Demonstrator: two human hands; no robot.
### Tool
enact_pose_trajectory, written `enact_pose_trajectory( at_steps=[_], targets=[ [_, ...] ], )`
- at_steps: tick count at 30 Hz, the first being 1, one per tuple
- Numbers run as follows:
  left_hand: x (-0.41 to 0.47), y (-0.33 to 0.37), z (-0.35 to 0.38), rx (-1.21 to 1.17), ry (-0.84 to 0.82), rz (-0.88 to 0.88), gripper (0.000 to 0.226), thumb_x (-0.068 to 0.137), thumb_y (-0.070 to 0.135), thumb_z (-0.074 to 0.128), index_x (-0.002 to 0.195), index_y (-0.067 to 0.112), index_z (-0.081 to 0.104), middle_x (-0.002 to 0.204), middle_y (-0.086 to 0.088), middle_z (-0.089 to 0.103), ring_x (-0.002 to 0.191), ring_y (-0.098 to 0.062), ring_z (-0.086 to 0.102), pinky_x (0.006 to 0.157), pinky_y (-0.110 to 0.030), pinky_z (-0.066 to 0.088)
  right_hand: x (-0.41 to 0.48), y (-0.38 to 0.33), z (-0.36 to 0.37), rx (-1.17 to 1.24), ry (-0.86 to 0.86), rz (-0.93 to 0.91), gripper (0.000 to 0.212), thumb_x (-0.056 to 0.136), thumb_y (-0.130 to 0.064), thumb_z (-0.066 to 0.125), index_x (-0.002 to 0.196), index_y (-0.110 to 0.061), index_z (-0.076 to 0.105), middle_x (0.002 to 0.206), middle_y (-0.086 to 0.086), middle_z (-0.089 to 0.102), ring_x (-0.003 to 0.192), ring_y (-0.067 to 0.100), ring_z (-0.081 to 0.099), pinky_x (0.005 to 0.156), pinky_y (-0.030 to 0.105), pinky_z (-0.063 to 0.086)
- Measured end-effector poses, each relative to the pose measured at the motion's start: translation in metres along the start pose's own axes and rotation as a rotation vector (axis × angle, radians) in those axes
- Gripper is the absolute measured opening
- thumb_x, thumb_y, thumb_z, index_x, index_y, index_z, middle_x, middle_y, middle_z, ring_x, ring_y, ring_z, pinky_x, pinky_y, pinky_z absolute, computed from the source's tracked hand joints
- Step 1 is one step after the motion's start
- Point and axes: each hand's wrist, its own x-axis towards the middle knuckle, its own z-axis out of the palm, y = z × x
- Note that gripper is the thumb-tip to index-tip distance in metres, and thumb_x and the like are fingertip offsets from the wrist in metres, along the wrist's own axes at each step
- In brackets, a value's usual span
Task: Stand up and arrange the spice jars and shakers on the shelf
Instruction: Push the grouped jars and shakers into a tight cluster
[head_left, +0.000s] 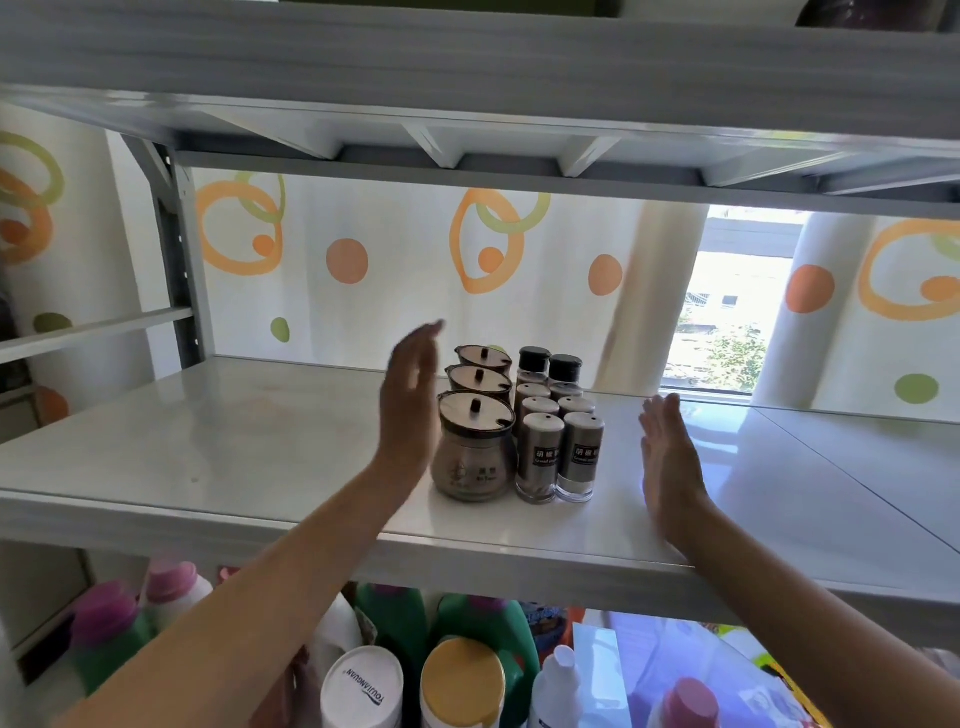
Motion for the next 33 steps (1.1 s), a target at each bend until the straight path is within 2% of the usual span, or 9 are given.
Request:
enact_pose_trajectory(
  at_steps=[7,11,15,18,22,24,27,30,33],
  targets=[
    [0.025,-0.047,-0.001,-0.533,-0.092,-0.724,0.072,0.097,0.056,0.006,0.150,0.009,0.022,0.158,-0.011,0.022,0.147,-0.024,0.022,0.122,-0.040,0.013,0.028,0.009,0.021,0.047,-0.047,0.189,0.086,0.088,-0.070,0.013,0.150,-0.011,0.007,0.159,0.004,0.006,0.147,0.017,0.009,0.121,0.035,0.003],
    [0.029,-0.049,0.009,-0.570,-0.146,-0.768,0.075,0.096,0.058,0.008,0.148,0.007,0.029,0.150,-0.013,0.038,0.139,-0.028,0.038,0.118,-0.043,0.026,0.049,0.031,0.021,0.059,-0.190,0.207,0.131,0.046,-0.096,0.038,0.147,-0.013,0.023,0.154,0.013,0.026,0.142,0.029,0.028,0.118,0.053,0.016],
    [0.026,-0.049,0.014,-0.503,-0.219,-0.752,0.075,0.097,0.057,0.007,0.135,0.008,0.049,0.134,-0.017,0.055,0.125,-0.030,0.052,0.102,-0.040,0.043,0.028,0.006,0.037,0.065,-0.160,0.229,0.109,0.071,-0.085,0.026,0.129,0.008,0.031,0.136,0.036,0.040,0.125,0.050,0.042,0.106,0.057,0.035],
    [0.026,-0.048,0.015,-0.513,-0.251,-0.756,0.077,0.096,0.057,0.005,0.134,0.007,0.050,0.122,-0.019,0.061,0.108,-0.030,0.059,0.086,-0.033,0.048,0.031,0.010,0.039,0.087,-0.222,0.182,0.073,0.090,-0.064,0.011,0.112,-0.009,0.053,0.101,0.011,0.067,0.094,0.025,0.063,0.077,0.036,0.050],
    [0.026,-0.056,0.017,-0.535,-0.265,-0.730,0.076,0.097,0.057,0.004,0.127,0.008,0.053,0.097,-0.011,0.069,0.092,-0.024,0.063,0.080,-0.031,0.049,0.030,0.010,0.043,0.105,-0.282,0.130,0.070,0.093,-0.059,0.008,0.096,-0.016,0.062,0.081,0.000,0.075,0.076,0.014,0.071,0.070,0.029,0.055],
    [0.024,-0.053,0.014,-0.524,-0.258,-0.722,0.074,0.097,0.057,0.006,0.128,0.009,0.053,0.108,-0.013,0.068,0.103,-0.026,0.062,0.090,-0.036,0.048,0.028,0.009,0.043,0.098,-0.257,0.127,0.073,0.093,-0.060,0.008,0.104,-0.011,0.060,0.090,0.004,0.074,0.081,0.014,0.071,0.075,0.031,0.054],
    [0.022,-0.058,-0.001,-0.503,-0.195,-0.637,0.068,0.099,0.053,0.012,0.139,0.008,0.044,0.142,-0.010,0.048,0.134,-0.022,0.043,0.117,-0.039,0.026,0.025,0.019,0.018,0.109,-0.237,0.077,0.078,0.094,-0.060,0.010,0.138,-0.002,0.037,0.144,0.014,0.044,0.130,0.023,0.046,0.113,0.041,0.031],
    [0.022,-0.054,-0.033,-0.526,-0.118,-0.559,0.057,0.101,0.044,0.021,0.108,0.007,0.065,0.107,-0.009,0.066,0.109,-0.023,0.057,0.101,-0.034,0.044,0.016,0.019,-0.015,0.088,-0.185,0.046,0.069,0.096,-0.055,0.016,0.137,-0.005,0.040,0.145,0.013,0.043,0.134,0.026,0.039,0.110,0.037,0.029],
    [0.009,-0.036,-0.073,-0.684,-0.383,-0.564,0.047,0.091,0.039,0.044,0.075,0.006,0.074,0.077,-0.011,0.072,0.078,-0.022,0.068,0.072,-0.029,0.058,-0.003,0.001,-0.029,0.071,-0.258,0.095,0.080,0.064,-0.078,0.055,0.091,-0.004,0.070,0.094,0.013,0.071,0.095,0.029,0.064,0.082,0.034,0.050]
  ],
)
